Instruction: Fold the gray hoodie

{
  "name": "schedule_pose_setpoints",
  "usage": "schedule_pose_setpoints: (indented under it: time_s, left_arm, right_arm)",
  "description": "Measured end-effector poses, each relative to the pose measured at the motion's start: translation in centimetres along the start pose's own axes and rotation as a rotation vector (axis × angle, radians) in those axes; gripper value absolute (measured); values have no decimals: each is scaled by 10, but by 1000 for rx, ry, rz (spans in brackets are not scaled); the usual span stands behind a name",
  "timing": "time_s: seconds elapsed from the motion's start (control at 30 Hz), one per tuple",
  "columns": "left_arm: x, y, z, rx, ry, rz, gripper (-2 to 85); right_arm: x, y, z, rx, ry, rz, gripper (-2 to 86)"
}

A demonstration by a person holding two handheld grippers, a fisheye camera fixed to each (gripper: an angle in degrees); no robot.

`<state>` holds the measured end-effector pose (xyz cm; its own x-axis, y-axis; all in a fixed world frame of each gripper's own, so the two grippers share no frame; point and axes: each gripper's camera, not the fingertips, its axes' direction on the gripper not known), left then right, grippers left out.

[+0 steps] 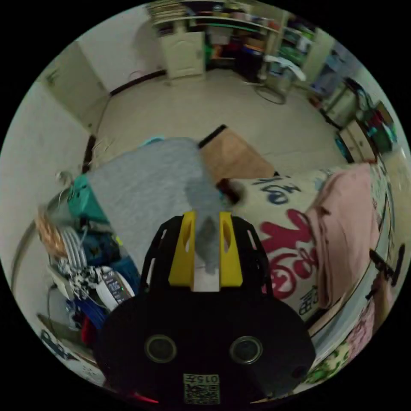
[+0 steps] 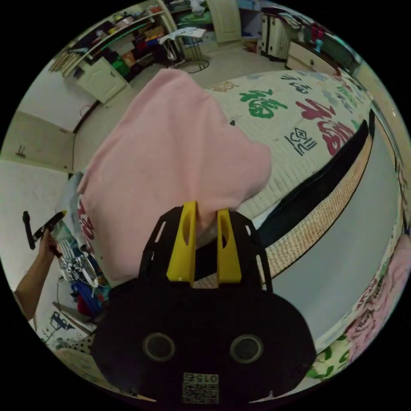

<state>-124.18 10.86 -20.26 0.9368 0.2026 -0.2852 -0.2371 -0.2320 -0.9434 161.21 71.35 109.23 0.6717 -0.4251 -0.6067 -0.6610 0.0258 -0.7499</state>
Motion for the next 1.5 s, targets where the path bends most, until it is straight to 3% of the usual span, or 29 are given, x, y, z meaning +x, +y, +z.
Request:
schedule_pose_setpoints:
  time_s: [0.13,0.33,0.7,0.9,1.13,1.27,1.5]
  left_arm:
    - [-144,39,-3,62,68,-283,121]
    - [-190,50,40,22,149,-371,180]
    - [-273,99,38,6,126,-293,143]
    - [-315,126,40,85,161,-260,120]
    - [-382,160,48,186,346,-348,75]
    - [-433,182,67,213,707,-541,47]
    - [-435,213,53,416,1098,-527,21]
  right_arm:
    - [-53,-17,40,-12,221,-130,78]
    - [-96,-38,88,-34,323,-115,77]
    - [-142,-57,147,-67,396,-111,77]
    - [-158,-58,167,-87,413,-68,77]
    - [-165,-45,177,-104,397,-49,77]
    - [-167,-32,179,-93,399,-43,77]
    - [-164,6,172,-47,383,-34,77]
